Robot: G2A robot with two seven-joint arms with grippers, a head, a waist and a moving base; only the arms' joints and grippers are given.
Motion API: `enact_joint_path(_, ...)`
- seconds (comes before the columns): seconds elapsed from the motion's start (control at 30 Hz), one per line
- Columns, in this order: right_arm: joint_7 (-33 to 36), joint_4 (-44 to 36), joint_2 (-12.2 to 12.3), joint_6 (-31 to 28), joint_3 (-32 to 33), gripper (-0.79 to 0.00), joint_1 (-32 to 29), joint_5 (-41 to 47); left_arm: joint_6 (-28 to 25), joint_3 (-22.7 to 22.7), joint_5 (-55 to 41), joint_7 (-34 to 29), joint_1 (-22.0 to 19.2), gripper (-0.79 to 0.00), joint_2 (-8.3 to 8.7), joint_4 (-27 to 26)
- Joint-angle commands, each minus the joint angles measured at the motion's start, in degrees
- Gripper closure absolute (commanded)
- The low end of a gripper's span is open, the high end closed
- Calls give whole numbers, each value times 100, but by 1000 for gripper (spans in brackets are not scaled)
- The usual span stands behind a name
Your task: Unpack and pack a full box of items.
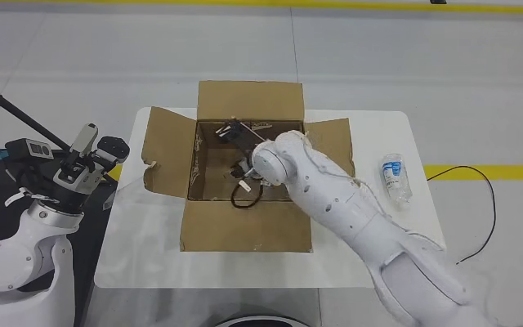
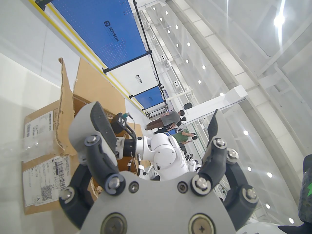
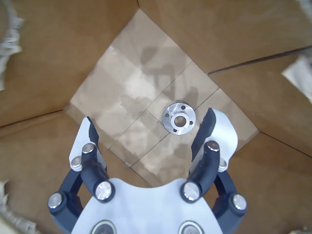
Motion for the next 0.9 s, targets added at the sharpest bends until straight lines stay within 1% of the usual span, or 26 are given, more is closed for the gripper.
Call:
enact_joint_path(0.0, 252, -926, 274, -7, 507, -342, -407, -232, 0, 0, 0, 0, 0, -785, 0, 0)
enact_joint_path(0.03, 414, -1414, 414, -33, 795, -292, -662, -368, 0, 0, 0, 0, 0, -785, 0, 0)
enact_joint_path(0.07, 573, -1903, 547, -77, 1089, -219, -936, -521, 0, 0, 0, 0, 0, -785, 0, 0)
enact_joint_path(0.1, 720, -2383, 668, -134, 1386, -114, -1228, -651, 0, 0, 0, 0, 0, -785, 0, 0)
enact_joint_path(0.13, 866, -2828, 776, -212, 1673, -40, -1519, -758, 0, 0, 0, 0, 0, -785, 0, 0)
enact_joint_path(0.17, 982, -3232, 868, -297, 1952, 0, -1793, -848, 0, 0, 0, 0, 0, -785, 0, 0)
enact_joint_path(0.23, 1140, -3893, 1015, -427, 2453, 0, -2272, -1037, 0, 0, 0, 0, 0, -785, 0, 0)
enact_joint_path(0.33, 1243, -4582, 1164, -543, 3118, 0, -2811, -1216, 0, 0, 0, 0, 0, -785, 0, 0)
enact_joint_path(0.5, 1196, -5107, 1319, -479, 4174, 0, -3349, -1375, 0, 0, 0, 0, 0, -785, 0, 0)
enact_joint_path(0.63, 1145, -5106, 1404, -359, 4915, 0, -3586, -1422, 0, 0, 0, 0, 0, -785, 0, 0)
enact_joint_path(0.8, 1208, -4636, 1486, -213, 5546, -18, -3640, -1506, 0, 0, 0, 0, 0, -785, 0, 0)
enact_joint_path(0.87, 1305, -4434, 1517, -260, 5706, -92, -3640, -1459, 0, 0, 0, 0, 0, -785, 0, 0)
